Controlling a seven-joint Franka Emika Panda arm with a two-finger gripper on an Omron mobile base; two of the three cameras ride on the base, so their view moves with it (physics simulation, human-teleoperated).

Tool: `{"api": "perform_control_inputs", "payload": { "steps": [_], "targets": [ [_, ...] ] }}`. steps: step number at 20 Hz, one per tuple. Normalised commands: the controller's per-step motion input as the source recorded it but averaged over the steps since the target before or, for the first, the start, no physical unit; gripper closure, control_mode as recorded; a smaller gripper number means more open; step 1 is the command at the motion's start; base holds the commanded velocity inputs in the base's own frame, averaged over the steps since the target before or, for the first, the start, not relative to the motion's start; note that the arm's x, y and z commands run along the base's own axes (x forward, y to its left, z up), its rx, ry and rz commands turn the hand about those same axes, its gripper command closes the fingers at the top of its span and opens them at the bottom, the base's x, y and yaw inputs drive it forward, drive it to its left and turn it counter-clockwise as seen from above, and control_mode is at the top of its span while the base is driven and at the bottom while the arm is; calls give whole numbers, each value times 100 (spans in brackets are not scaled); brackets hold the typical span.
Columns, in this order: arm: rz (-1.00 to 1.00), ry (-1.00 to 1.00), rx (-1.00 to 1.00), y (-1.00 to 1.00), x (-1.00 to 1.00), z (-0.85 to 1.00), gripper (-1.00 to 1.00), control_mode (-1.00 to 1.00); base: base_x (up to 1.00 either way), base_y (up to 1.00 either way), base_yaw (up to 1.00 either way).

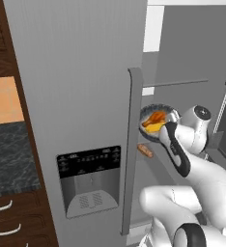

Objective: Pick the chicken drumstick and corn from their plates and place them in the bowl. Then put the bowl in the fridge.

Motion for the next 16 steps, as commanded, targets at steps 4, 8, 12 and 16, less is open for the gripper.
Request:
{"api": "perform_control_inputs", "payload": {
  "steps": [4,8,12,16],
  "targets": [
    [0,0,0,-9,67,-30,100,-100,0,0,0],
    [0,0,0,-1,57,-24,100,-100,0,0,0],
    [0,-1,0,-1,26,0,-100,-100,0,0,0],
    [0,-15,0,0,3,9,-100,-100,0,0,0]
  ]
}}
